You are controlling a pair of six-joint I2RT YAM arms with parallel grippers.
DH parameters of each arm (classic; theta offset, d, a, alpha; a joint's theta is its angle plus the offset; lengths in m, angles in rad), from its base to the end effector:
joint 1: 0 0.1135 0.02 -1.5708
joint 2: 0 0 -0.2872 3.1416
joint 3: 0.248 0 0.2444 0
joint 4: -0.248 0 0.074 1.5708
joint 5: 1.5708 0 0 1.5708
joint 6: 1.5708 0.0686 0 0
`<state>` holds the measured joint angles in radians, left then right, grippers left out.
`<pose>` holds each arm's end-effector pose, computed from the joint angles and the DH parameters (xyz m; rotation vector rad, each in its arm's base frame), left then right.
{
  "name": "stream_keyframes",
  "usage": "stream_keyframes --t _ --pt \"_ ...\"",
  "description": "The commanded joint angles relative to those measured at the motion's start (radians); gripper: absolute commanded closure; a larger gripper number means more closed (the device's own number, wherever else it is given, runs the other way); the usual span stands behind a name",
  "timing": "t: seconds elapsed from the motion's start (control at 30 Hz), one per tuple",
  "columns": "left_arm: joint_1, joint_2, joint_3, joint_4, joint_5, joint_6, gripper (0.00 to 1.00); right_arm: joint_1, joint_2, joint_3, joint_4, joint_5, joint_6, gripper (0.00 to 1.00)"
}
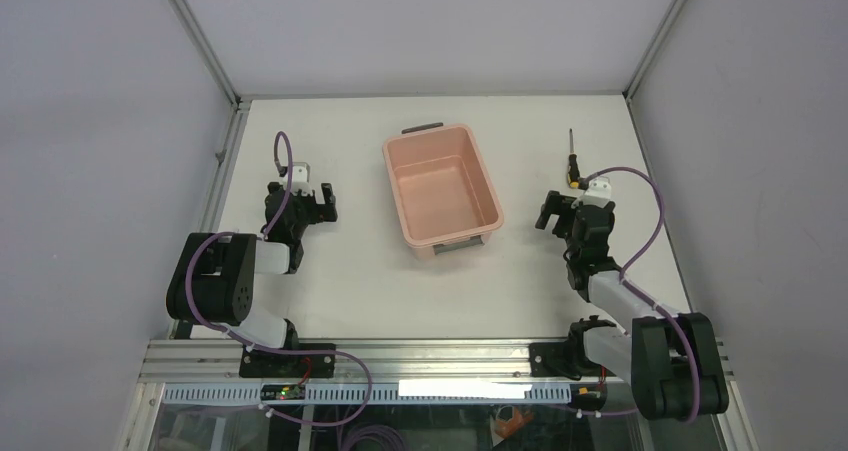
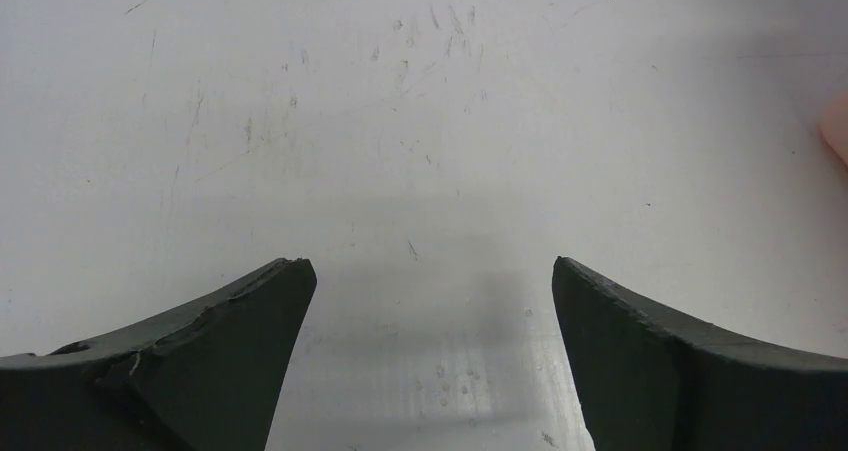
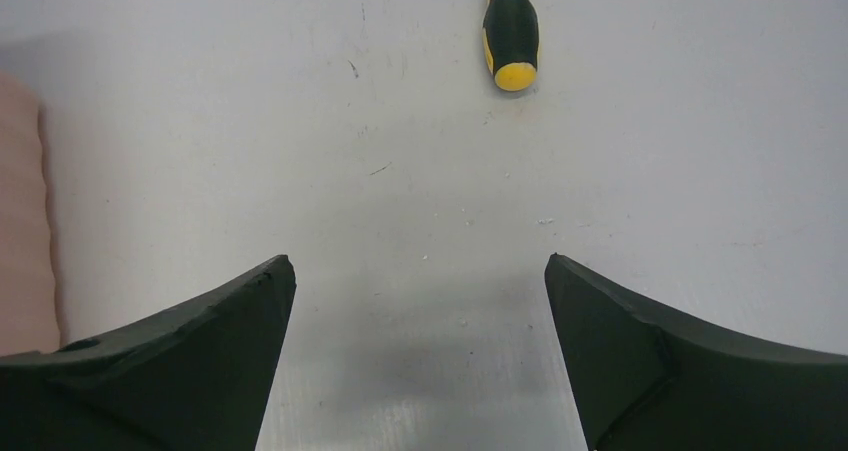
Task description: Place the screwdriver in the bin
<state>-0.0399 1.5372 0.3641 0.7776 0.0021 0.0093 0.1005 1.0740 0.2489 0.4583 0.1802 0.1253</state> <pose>0.2888 -0.0117 0.1504 0.0498 1.9657 -0.0221 0.2201 0.0098 0.1819 0.1436 1.9261 -0.0238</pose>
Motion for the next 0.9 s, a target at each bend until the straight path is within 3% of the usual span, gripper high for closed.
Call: stream_keyframes --t 0.0,0.23,0.33,0.67,0.87 --pt "-0.006 -0.029 0.019 0.026 0.014 -0.019 0.01 -0.006 -0.009 0.038 0.037 0.011 -0.006 0.01" --pt "-0.006 -0.03 0.019 0.026 0.013 -0.019 0.01 -0.006 -0.141 0.246 -0.252 0.028 0.011 0.01" --pt "-0.006 -0.029 0.019 0.026 0.013 -0.019 0.01 -0.008 -0.102 0.377 -0.389 0.039 -0.02 0.01" --pt "-0.006 -0.03 0.019 0.026 0.014 -0.019 0.01 -0.081 0.58 1.048 -0.995 -0.051 -0.054 0.04" --pt "-0.006 -0.03 0.019 0.026 0.013 -0.019 0.01 -0.148 0.9 1.332 -1.164 -0.099 -0.03 0.06"
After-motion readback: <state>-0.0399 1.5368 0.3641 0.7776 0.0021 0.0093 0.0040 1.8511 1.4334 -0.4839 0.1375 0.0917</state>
